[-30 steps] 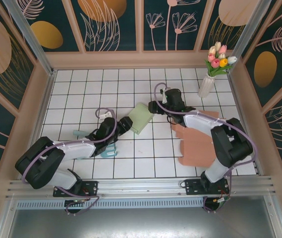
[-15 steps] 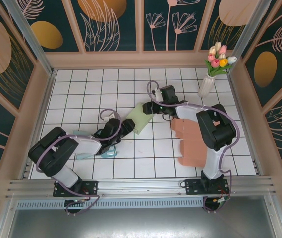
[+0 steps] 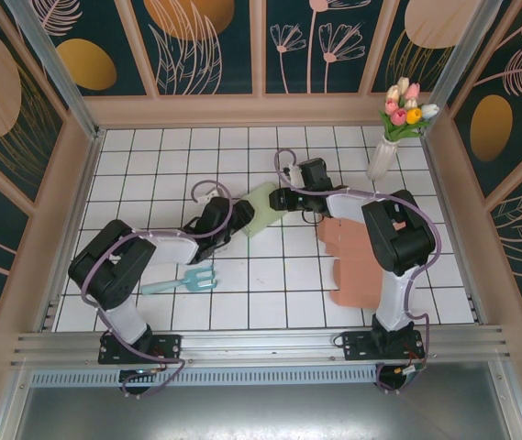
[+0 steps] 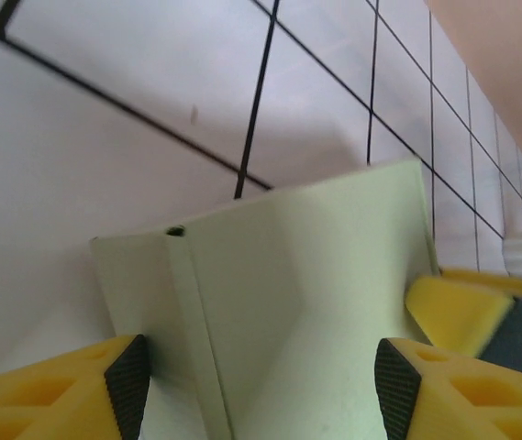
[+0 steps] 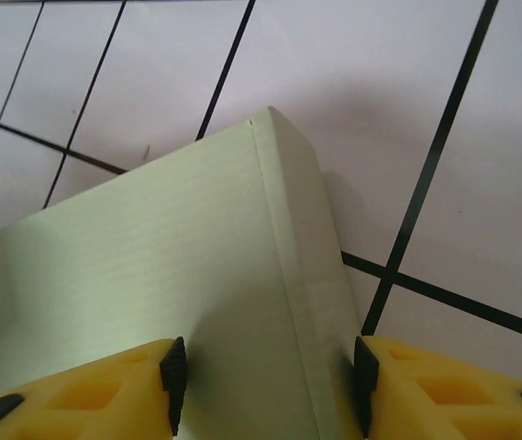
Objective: Fold the paper box
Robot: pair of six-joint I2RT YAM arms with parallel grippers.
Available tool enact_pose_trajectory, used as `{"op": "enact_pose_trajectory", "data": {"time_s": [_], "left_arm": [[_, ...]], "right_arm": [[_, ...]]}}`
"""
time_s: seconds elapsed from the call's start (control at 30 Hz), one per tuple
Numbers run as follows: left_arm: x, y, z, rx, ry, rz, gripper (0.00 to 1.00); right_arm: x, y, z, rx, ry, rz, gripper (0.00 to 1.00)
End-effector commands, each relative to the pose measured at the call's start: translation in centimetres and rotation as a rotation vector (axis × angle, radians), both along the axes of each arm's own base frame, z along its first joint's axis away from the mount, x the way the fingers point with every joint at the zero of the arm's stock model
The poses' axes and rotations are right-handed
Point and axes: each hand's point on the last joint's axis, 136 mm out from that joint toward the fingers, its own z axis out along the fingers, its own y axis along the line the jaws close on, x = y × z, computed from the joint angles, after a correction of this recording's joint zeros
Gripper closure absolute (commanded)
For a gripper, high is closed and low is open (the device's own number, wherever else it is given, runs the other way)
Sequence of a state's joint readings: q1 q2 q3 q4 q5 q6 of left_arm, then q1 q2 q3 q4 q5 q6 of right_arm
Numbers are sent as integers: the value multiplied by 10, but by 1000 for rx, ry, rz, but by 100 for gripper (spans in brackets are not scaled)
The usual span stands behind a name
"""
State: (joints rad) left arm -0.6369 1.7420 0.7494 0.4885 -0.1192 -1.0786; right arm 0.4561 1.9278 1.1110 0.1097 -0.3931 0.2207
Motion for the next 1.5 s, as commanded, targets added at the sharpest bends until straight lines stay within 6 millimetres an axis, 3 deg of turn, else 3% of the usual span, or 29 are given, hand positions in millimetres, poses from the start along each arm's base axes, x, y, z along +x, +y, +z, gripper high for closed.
{"op": "enact_pose_trajectory", "data": {"time_s": [0.0, 0.2, 0.43, 0.63, 0.83, 1.1, 1.47], "left_arm": [[27, -30, 46, -75, -107, -102, 33], [65, -14, 60, -16, -120, -91, 33], [94, 35, 48, 34, -78, -6, 33], [100, 84, 29, 65, -19, 90, 33], [104, 124, 14, 83, 11, 159, 33], [118, 150, -10, 115, 54, 205, 34], [136, 160, -14, 169, 62, 230, 34]], "right_arm": [[-14, 36, 42, 165, -17, 56, 48], [3, 55, 64, 246, -63, -27, 48], [19, 97, 70, 295, -68, -17, 49], [31, 134, 64, 286, -64, 18, 49], [42, 155, 54, 282, -48, 30, 49], [45, 173, 38, 284, -21, 43, 49], [42, 172, 22, 277, -1, 25, 49]]}}
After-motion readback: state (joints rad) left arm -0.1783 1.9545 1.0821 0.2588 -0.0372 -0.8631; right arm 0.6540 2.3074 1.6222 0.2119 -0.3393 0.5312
